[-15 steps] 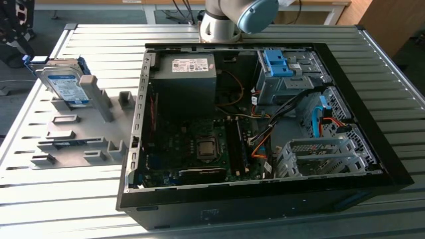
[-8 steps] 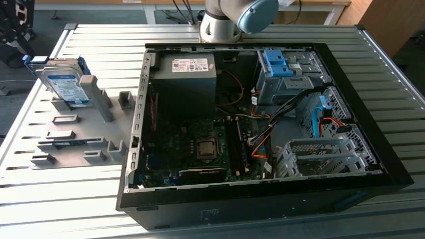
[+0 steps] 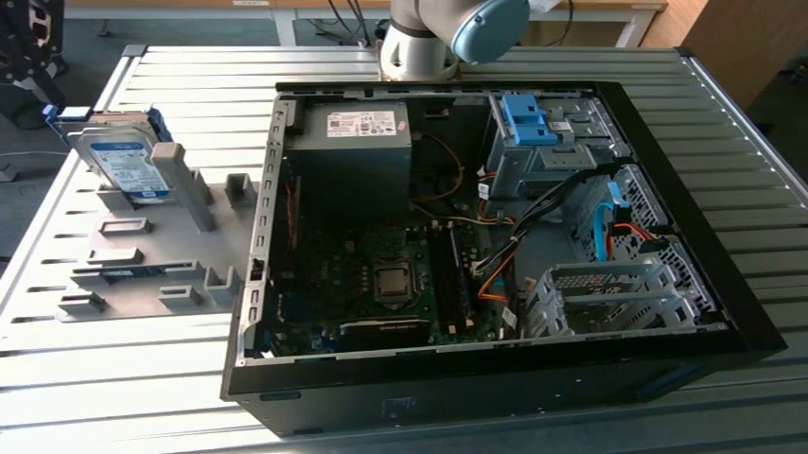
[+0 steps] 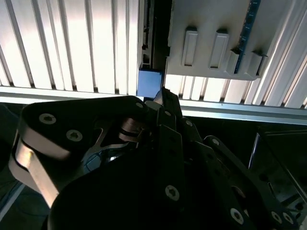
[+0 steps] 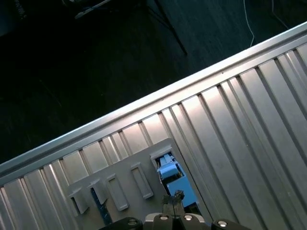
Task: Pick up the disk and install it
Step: 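Pick up the disk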
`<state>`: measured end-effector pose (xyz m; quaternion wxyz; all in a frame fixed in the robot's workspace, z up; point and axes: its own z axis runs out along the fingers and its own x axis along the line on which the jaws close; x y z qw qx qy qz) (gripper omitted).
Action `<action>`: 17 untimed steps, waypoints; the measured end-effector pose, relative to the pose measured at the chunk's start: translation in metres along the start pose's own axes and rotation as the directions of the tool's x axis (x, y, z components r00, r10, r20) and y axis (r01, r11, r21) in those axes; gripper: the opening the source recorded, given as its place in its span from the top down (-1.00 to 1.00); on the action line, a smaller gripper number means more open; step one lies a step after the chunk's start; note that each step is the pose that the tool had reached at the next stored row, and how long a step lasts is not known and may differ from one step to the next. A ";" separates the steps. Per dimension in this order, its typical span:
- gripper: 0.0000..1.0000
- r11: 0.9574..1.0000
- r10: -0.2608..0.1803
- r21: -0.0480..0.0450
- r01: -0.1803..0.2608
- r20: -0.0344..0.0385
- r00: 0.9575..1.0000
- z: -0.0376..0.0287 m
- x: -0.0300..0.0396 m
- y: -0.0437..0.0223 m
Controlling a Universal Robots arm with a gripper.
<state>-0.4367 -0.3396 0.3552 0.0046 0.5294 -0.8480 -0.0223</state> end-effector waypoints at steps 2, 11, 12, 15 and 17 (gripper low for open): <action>0.79 1.000 -0.031 -0.001 0.031 -0.001 1.000 0.0001 0.0000 0.0000; 0.79 0.992 -0.125 -0.002 0.125 -0.005 0.992 0.0011 -0.0002 0.0000; 0.79 0.991 -0.134 -0.003 0.134 -0.005 0.991 0.0013 -0.0002 0.0000; 0.79 0.983 -0.185 -0.004 0.185 -0.007 0.983 0.0018 -0.0002 0.0000; 0.79 0.975 -0.220 -0.005 0.220 -0.009 0.975 0.0021 -0.0002 0.0000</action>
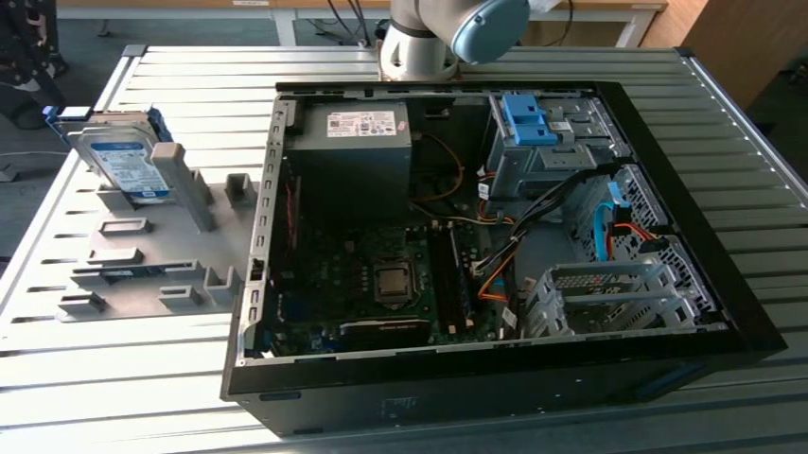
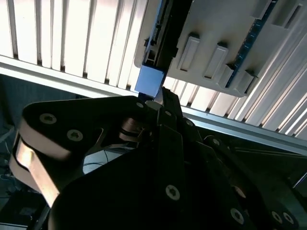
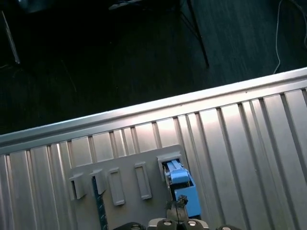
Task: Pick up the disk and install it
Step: 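Pick up the disk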
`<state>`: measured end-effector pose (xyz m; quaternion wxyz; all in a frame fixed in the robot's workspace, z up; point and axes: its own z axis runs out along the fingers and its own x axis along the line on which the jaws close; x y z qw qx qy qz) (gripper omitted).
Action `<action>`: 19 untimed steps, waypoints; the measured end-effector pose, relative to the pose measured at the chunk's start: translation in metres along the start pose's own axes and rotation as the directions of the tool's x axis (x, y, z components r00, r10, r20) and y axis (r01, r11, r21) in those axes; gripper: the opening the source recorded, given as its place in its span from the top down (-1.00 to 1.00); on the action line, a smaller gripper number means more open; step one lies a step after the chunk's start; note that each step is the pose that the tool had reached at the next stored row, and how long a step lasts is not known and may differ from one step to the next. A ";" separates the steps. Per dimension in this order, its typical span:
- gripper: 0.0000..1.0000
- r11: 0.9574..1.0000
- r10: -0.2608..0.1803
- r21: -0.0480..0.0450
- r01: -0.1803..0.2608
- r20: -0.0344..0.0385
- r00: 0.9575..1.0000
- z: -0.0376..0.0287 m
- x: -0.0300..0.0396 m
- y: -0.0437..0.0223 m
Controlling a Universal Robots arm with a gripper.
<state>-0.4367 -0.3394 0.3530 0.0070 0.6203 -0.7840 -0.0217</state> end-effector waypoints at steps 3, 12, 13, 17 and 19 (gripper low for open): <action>0.79 0.999 -0.034 -0.001 0.034 -0.001 0.999 0.0002 0.0001 0.0000; 0.79 0.999 -0.035 -0.001 0.035 -0.002 0.999 0.0002 0.0000 0.0000; 0.79 0.999 -0.035 -0.001 0.035 -0.002 0.999 0.0003 0.0000 0.0000; 0.54 0.999 -0.040 -0.001 0.040 0.000 0.999 0.0011 -0.0004 0.0001; 0.42 0.999 -0.040 -0.001 0.040 0.000 0.999 0.0016 -0.0019 0.0004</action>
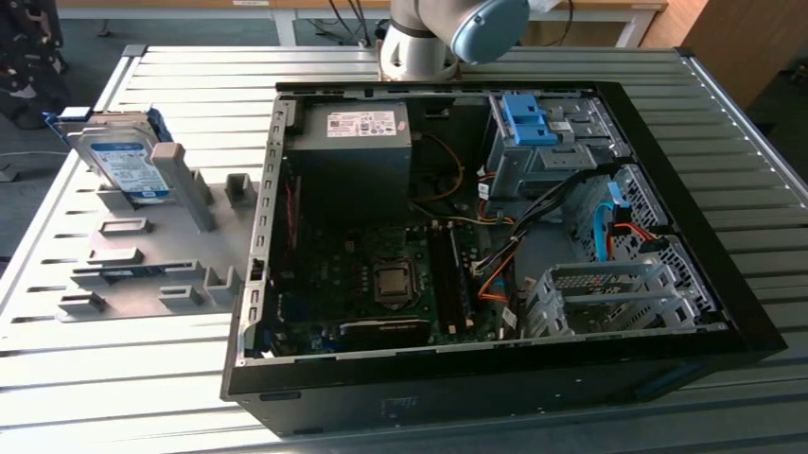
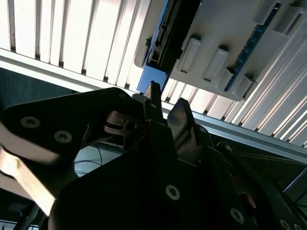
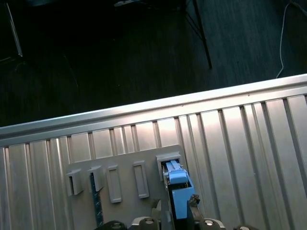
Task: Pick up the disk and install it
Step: 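Pick up the disk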
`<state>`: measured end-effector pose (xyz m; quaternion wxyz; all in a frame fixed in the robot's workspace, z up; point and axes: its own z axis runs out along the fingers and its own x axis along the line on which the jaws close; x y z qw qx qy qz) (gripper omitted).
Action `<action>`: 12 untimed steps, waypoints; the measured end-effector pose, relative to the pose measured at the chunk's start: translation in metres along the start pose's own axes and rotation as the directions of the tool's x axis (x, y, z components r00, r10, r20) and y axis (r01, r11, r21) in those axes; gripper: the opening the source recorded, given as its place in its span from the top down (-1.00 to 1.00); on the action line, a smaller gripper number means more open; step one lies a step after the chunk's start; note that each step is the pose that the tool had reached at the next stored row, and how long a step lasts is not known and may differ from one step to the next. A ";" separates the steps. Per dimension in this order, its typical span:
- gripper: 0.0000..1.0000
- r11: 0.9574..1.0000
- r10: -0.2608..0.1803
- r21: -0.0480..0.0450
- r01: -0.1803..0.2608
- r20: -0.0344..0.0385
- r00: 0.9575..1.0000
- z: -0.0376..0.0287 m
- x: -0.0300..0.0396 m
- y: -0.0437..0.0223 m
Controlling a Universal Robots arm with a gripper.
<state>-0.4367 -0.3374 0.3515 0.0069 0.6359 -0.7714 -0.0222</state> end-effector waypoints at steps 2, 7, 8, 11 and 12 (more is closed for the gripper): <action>0.30 1.000 0.000 0.000 0.000 0.000 1.000 0.0009 -0.0034 0.0006; 0.06 1.000 -0.002 -0.001 0.002 0.006 1.000 0.0079 -0.0101 0.0017; 0.06 1.000 -0.013 -0.002 0.013 0.006 1.000 0.0095 -0.0100 0.0016; 0.06 0.998 -0.063 -0.002 0.063 0.004 0.998 0.0137 -0.0099 0.0015; 0.06 0.997 -0.071 -0.003 0.071 0.004 0.997 0.0148 -0.0098 0.0014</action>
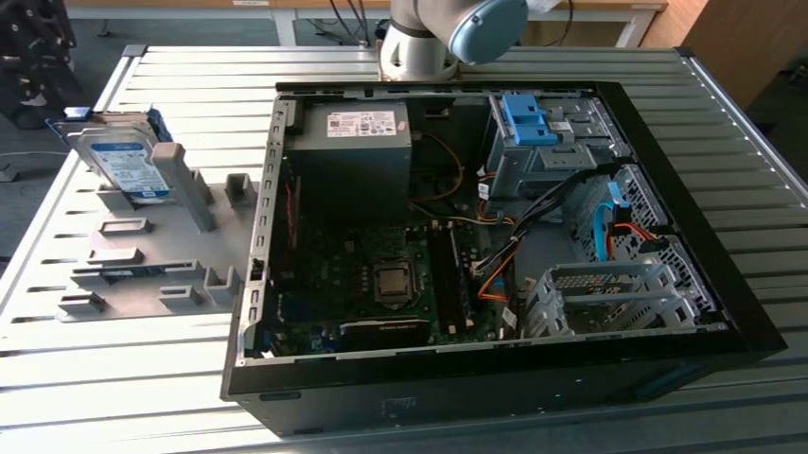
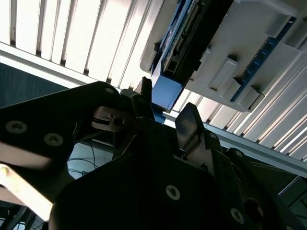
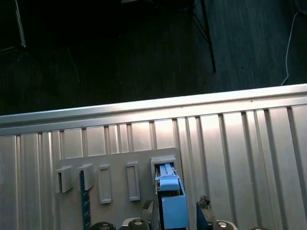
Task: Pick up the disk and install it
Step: 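Pick up the disk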
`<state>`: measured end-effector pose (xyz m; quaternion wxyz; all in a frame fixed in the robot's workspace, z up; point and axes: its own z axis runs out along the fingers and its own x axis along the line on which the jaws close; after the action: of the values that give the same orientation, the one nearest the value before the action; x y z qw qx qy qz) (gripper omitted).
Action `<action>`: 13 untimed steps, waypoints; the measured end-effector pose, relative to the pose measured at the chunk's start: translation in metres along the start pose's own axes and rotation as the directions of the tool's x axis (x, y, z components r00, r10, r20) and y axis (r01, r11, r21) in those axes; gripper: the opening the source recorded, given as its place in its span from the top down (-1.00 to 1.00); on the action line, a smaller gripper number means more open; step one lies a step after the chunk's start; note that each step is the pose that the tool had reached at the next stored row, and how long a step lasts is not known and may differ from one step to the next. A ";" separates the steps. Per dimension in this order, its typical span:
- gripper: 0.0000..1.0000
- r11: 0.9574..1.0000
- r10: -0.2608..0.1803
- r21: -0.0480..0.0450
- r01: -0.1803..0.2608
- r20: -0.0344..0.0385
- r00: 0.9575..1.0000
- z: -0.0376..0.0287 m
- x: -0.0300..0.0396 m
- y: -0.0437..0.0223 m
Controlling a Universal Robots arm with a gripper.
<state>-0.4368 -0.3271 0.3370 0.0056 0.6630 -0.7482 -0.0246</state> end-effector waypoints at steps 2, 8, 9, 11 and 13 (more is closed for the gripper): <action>0.06 1.000 -0.005 0.001 0.005 0.000 1.000 0.0027 0.0002 -0.0001; 0.06 1.000 -0.007 0.018 0.007 0.000 1.000 0.0089 0.0009 -0.0001; 0.06 1.000 -0.010 0.018 0.010 -0.001 1.000 0.0101 0.0017 -0.0001; 0.06 1.000 -0.015 0.018 0.015 -0.001 1.000 0.0129 0.0036 -0.0002; 0.06 1.000 -0.017 0.018 0.017 -0.001 1.000 0.0164 0.0043 -0.0004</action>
<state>-0.4377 -0.3310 0.3205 -0.0004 0.6694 -0.7427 -0.0177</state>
